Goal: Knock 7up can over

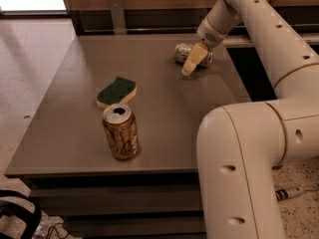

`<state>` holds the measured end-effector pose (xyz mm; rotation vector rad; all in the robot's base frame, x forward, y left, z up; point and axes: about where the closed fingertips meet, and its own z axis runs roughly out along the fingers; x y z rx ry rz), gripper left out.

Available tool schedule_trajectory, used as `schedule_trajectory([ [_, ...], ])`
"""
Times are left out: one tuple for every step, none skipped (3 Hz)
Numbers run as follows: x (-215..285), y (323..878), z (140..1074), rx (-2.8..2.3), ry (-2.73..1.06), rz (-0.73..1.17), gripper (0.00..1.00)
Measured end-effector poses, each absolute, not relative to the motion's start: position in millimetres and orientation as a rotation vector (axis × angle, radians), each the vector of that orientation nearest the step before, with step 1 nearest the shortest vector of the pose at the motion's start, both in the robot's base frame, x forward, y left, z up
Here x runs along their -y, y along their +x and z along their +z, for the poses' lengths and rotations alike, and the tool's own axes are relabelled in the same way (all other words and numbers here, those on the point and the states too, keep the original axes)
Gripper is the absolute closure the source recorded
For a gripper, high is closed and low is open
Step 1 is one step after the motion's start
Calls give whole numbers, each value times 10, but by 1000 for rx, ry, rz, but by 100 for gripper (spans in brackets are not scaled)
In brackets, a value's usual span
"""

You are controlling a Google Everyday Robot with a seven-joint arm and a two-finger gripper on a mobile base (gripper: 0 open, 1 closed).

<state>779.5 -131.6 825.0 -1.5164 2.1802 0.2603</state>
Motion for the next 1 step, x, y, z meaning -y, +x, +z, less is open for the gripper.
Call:
schedule_trajectory([
  [1315, 7796, 8249, -2180, -1516, 260, 0],
])
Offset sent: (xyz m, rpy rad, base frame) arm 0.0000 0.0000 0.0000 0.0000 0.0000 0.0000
